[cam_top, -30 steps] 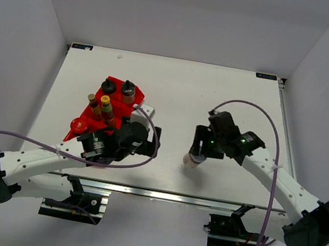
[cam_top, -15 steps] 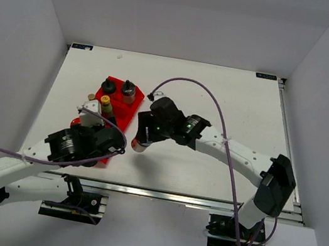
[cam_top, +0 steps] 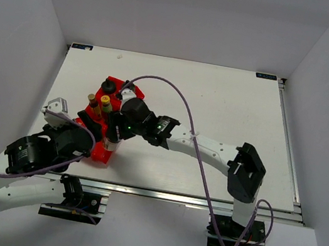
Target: Organize the condiment bottles
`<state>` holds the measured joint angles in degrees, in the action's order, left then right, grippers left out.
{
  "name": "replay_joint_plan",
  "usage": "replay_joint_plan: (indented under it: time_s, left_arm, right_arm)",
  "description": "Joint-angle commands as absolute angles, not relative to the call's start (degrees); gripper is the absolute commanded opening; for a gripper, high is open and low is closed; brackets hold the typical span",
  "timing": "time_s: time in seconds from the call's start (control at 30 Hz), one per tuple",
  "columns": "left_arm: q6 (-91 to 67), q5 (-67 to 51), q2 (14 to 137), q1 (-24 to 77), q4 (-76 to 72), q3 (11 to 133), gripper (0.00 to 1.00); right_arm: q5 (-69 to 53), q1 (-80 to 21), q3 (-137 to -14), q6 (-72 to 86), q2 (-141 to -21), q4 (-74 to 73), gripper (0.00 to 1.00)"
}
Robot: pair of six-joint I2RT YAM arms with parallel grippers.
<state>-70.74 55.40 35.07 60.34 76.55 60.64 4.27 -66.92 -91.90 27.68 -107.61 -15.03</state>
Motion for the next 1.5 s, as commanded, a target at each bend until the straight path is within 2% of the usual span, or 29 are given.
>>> replay_joint_plan:
  time_s: [0.0, 0.3, 0.7, 0.73, 0.77, 0.83, 0.87, 0.93, 0.97, 1.13, 1.3, 1.47]
  left_arm:
    - [-86.6, 64.3, 37.1, 60.2, 80.9, 61.6, 0.98]
    - [-87.1, 64.4, 35.1, 60.2, 80.9, 60.7, 0.98]
    - [-87.6, 64.4, 34.1, 60.2, 80.9, 59.8, 0.98]
    - [-87.6, 64.3, 34.1, 60.2, 80.9, 59.8, 0.98]
    - [-87.6, 64.4, 34.1, 60.2, 80.9, 59.8, 0.98]
    - [-87.6, 64.5, 34.2, 60.2, 80.9, 59.8, 0.98]
    - [-87.6, 64.6, 34.1, 60.2, 80.9, 59.8, 0.98]
    - [-87.6, 64.6, 34.2, 60.2, 80.9, 59.8, 0.98]
    - [-87.7, 64.6, 34.2, 60.2, 80.9, 59.8, 0.98]
    - [-87.6, 64.4, 34.4, 60.2, 80.9, 60.2, 0.98]
    - [-87.5, 64.3, 35.1, 60.2, 80.9, 60.7, 0.98]
    - [-87.4, 64.1, 37.2, 60.2, 80.9, 61.6, 0.98]
  right_arm:
    - [3.8, -68.1, -97.5, 26.7, -109.1, -4.4, 0.17]
    - [2.6, -68.8, -100.5, 23.0, -116.1, 3.9, 0.17]
    - [11.0, -70.7, -107.0, 17.8, -125.2, 0.6, 0.19]
    - [11.9, -71.0, -107.4, 17.4, -125.4, 0.3, 0.21]
    - [12.0, -71.2, -107.8, 16.6, -125.9, 0.1, 0.32]
    - [11.4, -71.6, -108.3, 16.3, -126.1, 0.1, 0.43]
    - [10.6, -71.6, -108.5, 16.5, -126.1, -1.7, 0.55]
    - [8.5, -71.6, -108.7, 17.1, -125.9, -2.0, 0.64]
    - [7.9, -71.7, -108.7, 17.2, -125.4, -2.3, 0.72]
    - [6.5, -71.7, -105.4, 17.5, -121.6, -0.7, 0.88]
    - [5.7, -71.7, -100.8, 17.7, -115.7, 2.8, 0.89]
    - [11.7, -71.1, -93.5, 19.5, -109.1, 4.5, 0.89]
